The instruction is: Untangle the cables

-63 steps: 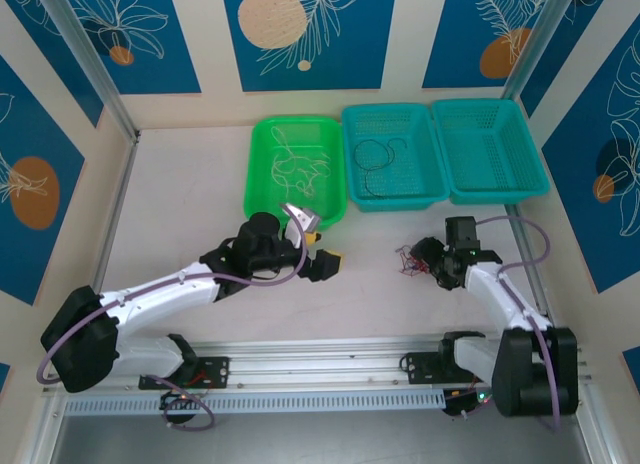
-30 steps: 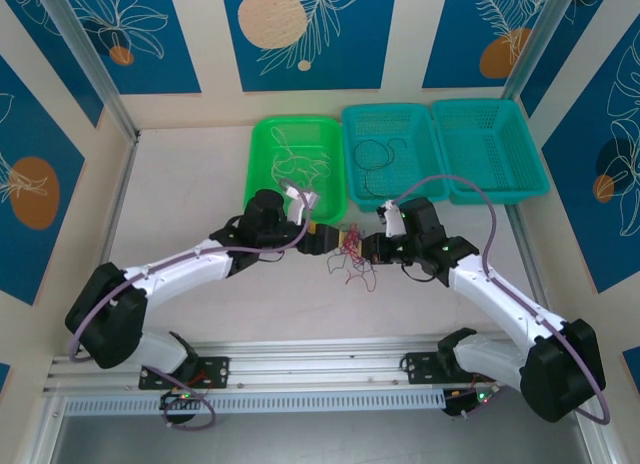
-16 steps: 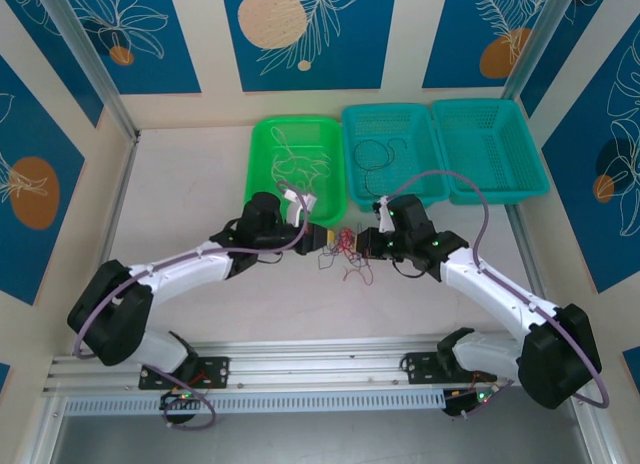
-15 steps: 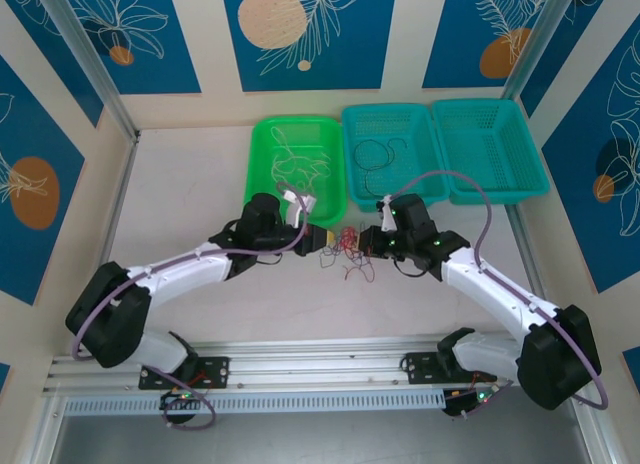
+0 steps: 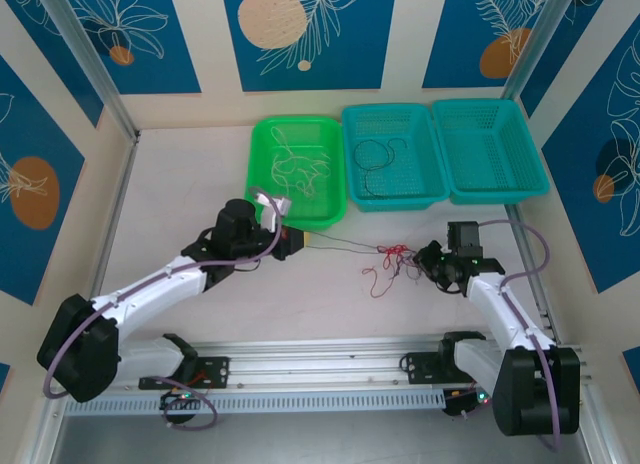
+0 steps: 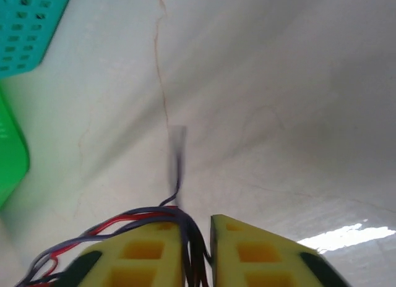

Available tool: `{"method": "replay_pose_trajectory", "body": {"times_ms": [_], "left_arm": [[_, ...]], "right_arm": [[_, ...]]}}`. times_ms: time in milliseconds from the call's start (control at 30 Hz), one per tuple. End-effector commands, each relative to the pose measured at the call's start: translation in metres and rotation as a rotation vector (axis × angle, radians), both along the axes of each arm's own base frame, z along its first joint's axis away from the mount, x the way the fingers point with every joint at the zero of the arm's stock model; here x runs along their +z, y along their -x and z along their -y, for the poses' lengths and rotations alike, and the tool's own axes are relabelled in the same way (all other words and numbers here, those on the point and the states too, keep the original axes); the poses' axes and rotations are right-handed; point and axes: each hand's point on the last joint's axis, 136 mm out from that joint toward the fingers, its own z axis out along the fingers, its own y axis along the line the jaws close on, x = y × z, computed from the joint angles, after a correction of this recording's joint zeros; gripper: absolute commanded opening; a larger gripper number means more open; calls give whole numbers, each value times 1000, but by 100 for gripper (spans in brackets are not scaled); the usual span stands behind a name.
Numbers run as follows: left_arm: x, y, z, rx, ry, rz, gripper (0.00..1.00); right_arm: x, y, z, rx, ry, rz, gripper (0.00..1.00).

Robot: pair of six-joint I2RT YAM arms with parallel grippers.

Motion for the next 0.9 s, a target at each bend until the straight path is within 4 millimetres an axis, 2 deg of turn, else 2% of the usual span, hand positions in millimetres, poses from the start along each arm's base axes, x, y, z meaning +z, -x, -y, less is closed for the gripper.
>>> {"method": "replay_pose_trajectory", "body": {"times_ms": [0,100,167,300,333,500,600,733,867], "left_arm": [[19,1,12,-85,64,58,0],[19,5,20,-108,61,65,0],[14,5,23,-113,49,56,0],[-10,-4,18,-43,-22,-1,0],[-15,-5,16,-30,-37,-15,0],[-30,-7,9,16,-66,-47,0],[-32,-8,3,48,-83,-40,0],[-36,-3,-10,85,-110,-26,0],[-42,8,-25,114,-126,-20,0]], "right_arm": [[-6,4,-10,35,-30,-34,38],[13,-5,-34,161,-63,21,46],[29,-9,-53,280,-37,79,48],[46,-10,-86,453,70,156,64],[48,-9,-95,488,83,173,65],[42,-14,-134,588,128,172,65],[33,-21,-156,595,149,142,64],[12,-38,-164,520,204,64,64],[6,-53,-186,535,186,93,63]]}}
